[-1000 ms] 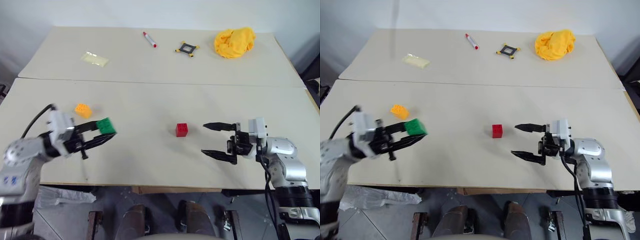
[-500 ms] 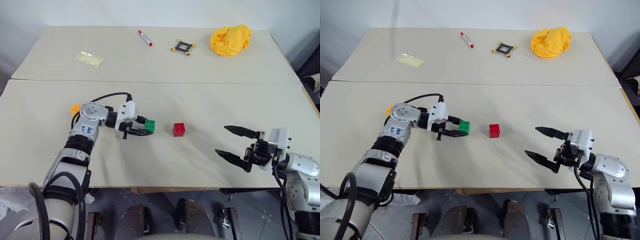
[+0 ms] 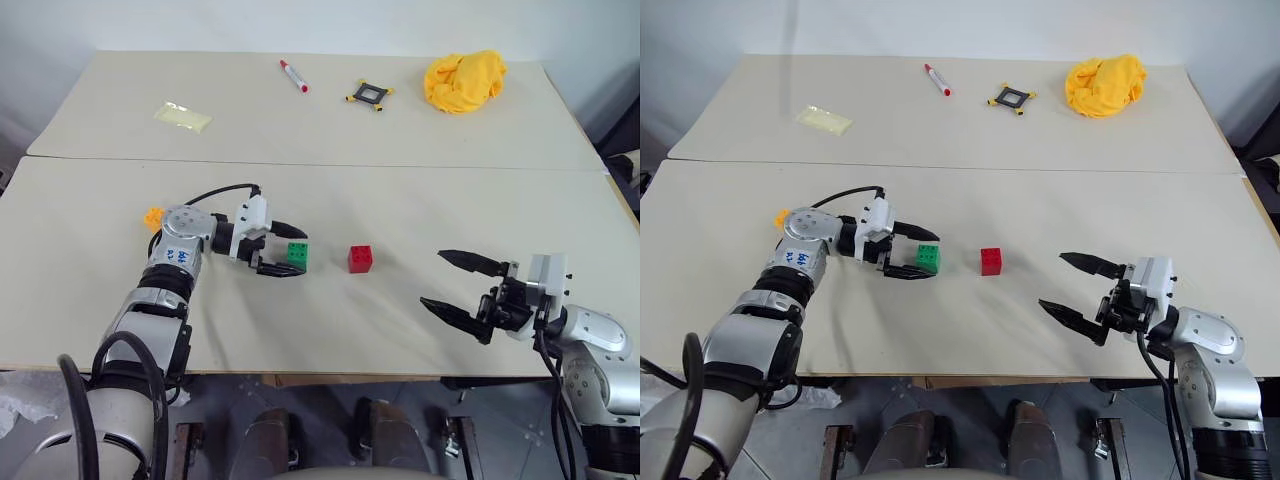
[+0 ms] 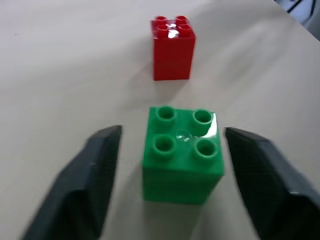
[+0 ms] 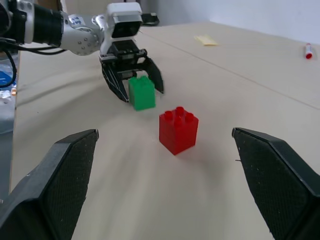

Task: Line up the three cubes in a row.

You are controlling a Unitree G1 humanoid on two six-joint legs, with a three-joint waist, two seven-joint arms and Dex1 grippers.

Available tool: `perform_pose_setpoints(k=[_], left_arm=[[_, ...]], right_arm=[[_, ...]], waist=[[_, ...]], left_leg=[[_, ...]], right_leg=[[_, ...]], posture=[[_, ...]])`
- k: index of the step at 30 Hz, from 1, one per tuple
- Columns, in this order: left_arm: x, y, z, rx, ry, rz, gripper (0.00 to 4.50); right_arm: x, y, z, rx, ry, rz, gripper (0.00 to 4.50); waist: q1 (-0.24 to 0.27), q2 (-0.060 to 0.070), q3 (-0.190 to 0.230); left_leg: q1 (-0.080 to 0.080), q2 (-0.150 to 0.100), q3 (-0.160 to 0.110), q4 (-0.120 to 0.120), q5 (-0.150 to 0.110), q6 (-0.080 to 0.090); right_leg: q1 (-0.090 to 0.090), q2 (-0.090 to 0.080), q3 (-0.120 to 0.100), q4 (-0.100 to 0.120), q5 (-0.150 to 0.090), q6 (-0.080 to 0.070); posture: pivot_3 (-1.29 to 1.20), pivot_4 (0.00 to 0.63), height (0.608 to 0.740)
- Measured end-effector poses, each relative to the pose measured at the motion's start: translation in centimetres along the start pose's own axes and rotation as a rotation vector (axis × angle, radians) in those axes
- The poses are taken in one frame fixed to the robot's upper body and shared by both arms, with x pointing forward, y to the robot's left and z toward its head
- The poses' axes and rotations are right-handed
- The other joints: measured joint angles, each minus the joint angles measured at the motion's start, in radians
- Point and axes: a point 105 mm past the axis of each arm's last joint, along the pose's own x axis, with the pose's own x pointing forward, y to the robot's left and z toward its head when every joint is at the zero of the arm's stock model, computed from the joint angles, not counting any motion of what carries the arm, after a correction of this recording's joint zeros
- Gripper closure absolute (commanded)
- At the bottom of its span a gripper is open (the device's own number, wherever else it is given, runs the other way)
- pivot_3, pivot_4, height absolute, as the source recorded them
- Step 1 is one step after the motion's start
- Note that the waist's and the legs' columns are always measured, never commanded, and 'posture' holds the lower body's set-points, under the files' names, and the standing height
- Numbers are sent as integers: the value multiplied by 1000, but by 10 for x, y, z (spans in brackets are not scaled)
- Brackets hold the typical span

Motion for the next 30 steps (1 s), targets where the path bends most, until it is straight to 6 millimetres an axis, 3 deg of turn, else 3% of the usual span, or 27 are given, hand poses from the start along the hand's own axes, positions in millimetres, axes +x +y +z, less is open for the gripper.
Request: perform_pose_setpoints(k=[2,6,11,17,19,21,23,26,30], left_arm=[[-8,4,2,8,-11,42,27],[-46,1,11,45,-86,138,27],[-88,-44,-7,-71,-133,339,27],[-157,-81,-24,-218,-154,863,27],[-193,-115,-43,-277,-166,1176,27],[-212,-151,-69,-396,-129,1383,27],[-227,-178,-80,-459,-101,1536,27],[-240,-184,-69,-424,-116,1617,27],[-230,-164,-55,-384,-170,1576,27]], right_arm=[[5,0,0,3,-14,14,0],[20,3,0,15,-47,57,0],[42,-1,6,-31,-105,95,0],[65,1,14,-49,-166,159,0],[78,8,18,-59,-191,218,0],[81,10,19,-61,-197,234,0],[84,11,22,-66,-204,241,0],[88,13,30,-86,-222,259,0],[89,15,33,-81,-226,272,0]], waist=[[0,0,0],[-10,0,0],[-31,0,0],[-18,1,0],[-27,3,0],[-27,2,0],[-13,0,0],[17,0,0],[24,0,0]], left_leg=[[0,0,0,0,0,0],[1,2,0,0,0,0],[1,2,-2,0,0,0],[2,2,-13,5,-1,0],[4,2,-13,5,-4,1],[4,3,-14,5,-5,0],[2,3,-17,7,-5,0],[2,1,-19,10,-5,0],[2,0,-19,9,-5,0]], right_leg=[[0,0,0,0,0,0],[0,0,0,0,0,0],[0,-1,1,1,0,0],[10,-2,4,-1,0,-1],[12,-3,7,-2,0,-1],[12,-2,7,-2,0,-1],[12,-1,6,-2,0,-1],[14,-3,9,-2,0,-1],[13,-3,12,-2,0,-1]], posture=[[0,150,740],[0,150,740],[0,150,740],[0,150,740],[0,150,740],[0,150,740],[0,150,740],[0,150,740],[0,150,740]])
